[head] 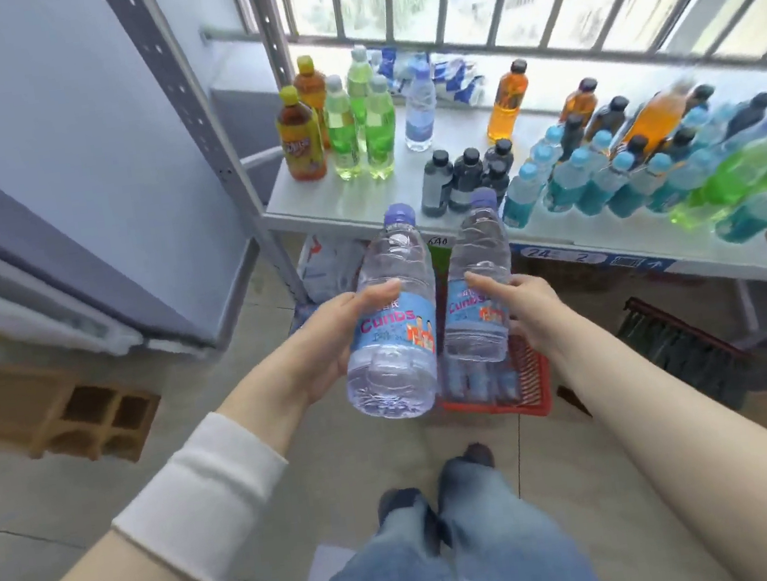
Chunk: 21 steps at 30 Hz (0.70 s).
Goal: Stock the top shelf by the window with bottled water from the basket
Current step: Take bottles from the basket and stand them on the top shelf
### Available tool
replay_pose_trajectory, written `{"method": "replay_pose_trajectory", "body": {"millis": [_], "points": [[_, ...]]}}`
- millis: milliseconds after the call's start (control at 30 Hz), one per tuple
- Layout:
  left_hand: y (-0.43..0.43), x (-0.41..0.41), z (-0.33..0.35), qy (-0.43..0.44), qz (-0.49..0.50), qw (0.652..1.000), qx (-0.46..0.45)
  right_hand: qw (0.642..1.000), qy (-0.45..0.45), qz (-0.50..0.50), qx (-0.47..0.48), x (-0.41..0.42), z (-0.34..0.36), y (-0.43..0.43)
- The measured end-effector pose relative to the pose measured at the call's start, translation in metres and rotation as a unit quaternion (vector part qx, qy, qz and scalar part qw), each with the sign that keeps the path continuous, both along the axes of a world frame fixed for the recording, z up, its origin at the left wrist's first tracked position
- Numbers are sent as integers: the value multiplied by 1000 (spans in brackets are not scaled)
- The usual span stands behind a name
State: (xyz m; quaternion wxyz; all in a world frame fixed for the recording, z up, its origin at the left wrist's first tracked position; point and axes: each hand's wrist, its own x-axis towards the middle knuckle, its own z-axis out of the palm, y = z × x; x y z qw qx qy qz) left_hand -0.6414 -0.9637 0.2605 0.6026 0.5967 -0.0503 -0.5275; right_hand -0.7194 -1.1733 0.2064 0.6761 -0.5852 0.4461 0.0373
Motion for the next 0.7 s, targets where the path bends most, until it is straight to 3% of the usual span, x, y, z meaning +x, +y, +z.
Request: {"method": "replay_pose_trajectory", "body": {"millis": [433, 700], "points": [[23, 48, 118, -119, 67, 984, -110, 969, -189, 13, -160, 78, 161, 8], [-22, 118, 167, -233, 74, 960, -140, 949, -289, 29, -120, 140, 234, -25]]}}
